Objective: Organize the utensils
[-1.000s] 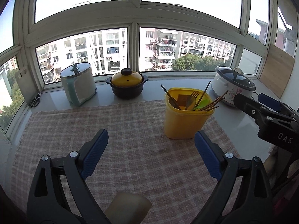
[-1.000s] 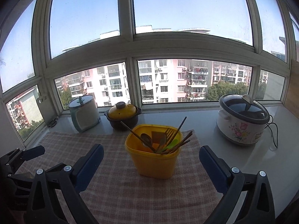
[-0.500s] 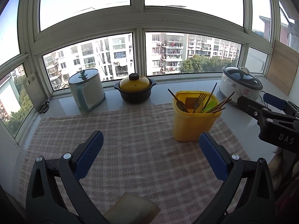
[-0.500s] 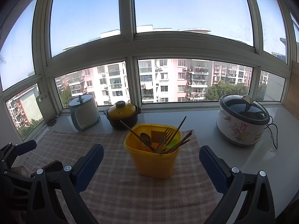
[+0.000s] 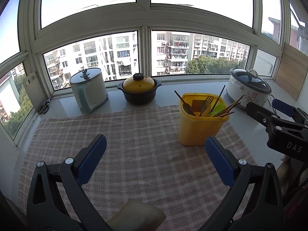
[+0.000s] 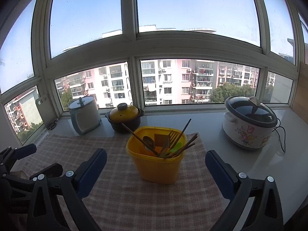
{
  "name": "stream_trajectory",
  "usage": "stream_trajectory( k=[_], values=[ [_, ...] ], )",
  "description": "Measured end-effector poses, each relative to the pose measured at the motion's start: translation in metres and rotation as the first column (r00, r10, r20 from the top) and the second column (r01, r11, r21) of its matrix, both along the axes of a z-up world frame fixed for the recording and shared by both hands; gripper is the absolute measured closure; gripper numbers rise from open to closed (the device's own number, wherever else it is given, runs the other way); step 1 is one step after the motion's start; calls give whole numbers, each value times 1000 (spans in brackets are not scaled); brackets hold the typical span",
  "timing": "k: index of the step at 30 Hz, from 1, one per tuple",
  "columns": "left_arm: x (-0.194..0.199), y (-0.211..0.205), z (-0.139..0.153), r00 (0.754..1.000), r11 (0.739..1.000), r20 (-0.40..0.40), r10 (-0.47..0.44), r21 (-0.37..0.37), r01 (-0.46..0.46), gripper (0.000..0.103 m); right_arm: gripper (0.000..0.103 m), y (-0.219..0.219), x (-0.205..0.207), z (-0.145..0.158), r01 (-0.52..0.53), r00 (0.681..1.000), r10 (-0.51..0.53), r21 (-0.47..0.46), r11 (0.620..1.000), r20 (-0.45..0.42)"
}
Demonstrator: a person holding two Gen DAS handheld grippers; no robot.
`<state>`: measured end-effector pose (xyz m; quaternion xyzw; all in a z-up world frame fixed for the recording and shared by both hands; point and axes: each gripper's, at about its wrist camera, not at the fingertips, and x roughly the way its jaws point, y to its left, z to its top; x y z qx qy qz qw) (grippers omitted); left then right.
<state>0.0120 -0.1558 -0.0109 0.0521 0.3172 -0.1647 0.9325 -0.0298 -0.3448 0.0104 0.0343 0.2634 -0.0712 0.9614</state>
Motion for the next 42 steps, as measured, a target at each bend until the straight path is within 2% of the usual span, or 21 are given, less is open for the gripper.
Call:
stream_trajectory(
  k=[26,42],
  values=[
    [9,-1,-8,999,1000,-41,12,4,-12,0,0,-7,7,-10,8,1000,-8,20,1000,-29],
    [13,3,-10,999,1000,-24,30,11,-29,0,0,-13,11,-16,31,998,-28,45,998,-54]
  ],
)
